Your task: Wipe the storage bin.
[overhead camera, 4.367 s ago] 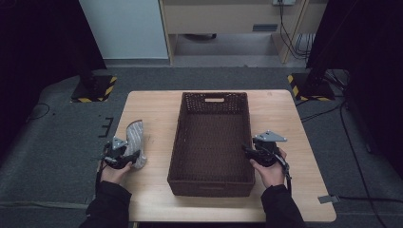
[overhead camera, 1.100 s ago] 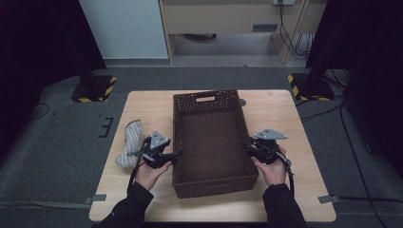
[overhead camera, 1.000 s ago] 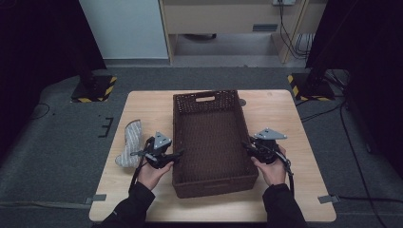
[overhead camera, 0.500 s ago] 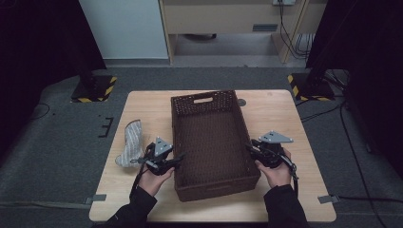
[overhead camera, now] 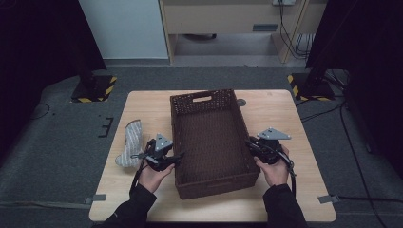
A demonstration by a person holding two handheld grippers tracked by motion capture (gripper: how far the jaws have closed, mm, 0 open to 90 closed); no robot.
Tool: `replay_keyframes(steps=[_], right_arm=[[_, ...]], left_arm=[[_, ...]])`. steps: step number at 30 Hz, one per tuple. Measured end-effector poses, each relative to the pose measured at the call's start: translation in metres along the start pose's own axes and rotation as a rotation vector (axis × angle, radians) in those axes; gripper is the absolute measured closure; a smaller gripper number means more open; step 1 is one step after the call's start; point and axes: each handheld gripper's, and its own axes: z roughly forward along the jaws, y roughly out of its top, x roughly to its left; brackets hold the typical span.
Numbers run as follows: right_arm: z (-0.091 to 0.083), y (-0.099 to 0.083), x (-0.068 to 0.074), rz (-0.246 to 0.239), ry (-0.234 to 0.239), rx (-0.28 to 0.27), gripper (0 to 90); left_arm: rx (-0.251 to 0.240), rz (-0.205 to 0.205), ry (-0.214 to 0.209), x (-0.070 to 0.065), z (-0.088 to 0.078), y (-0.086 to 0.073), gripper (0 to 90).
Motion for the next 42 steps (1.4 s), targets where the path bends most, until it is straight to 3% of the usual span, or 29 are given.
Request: replay_keyframes(steps=[5,8,10,13,15,22,30,35,42], right_arm=[[0.0,0.0,0.001,-0.007,-0.007,-0.002,73.5],[0.0,0.0,0.0,-0.007,-0.003,0.0,73.7],[0.002,0.001,-0.002,-0.012,-0.005,-0.003,74.3],[0.006,0.002,-0.009,-0.013,0.017,-0.013,74.7],[0.007,0.002,-0.011,-0.001,0.032,-0.019,74.7],[0.005,0.003,-0.011,-0.022,0.02,-0.023,72.7],[-0.018,-0.004,-0.008,-0.004,0.019,-0.03,68.5],[-0.03,-0.015,-0.01,0.039,0.037,-0.041,67.4],[-0.023,-0.012,-0.005,0.018,0.032,-0.021,78.3]], left_arm=[[-0.047,-0.001,0.009,0.008,-0.008,0.009,35.1],[-0.06,-0.043,0.005,0.023,-0.004,0.016,35.1],[-0.053,-0.053,0.006,0.032,0.001,0.019,35.2],[-0.022,-0.033,0.021,0.039,0.01,0.02,35.2],[-0.022,-0.043,-0.005,0.04,0.016,0.018,35.0],[-0.006,-0.003,-0.029,0.034,0.023,0.018,41.9],[-0.018,-0.042,-0.024,0.03,0.022,0.014,43.0],[0.011,-0.024,0.003,0.016,0.024,0.007,41.2],[0.003,-0.015,0.014,0.015,0.019,0.008,41.0]])
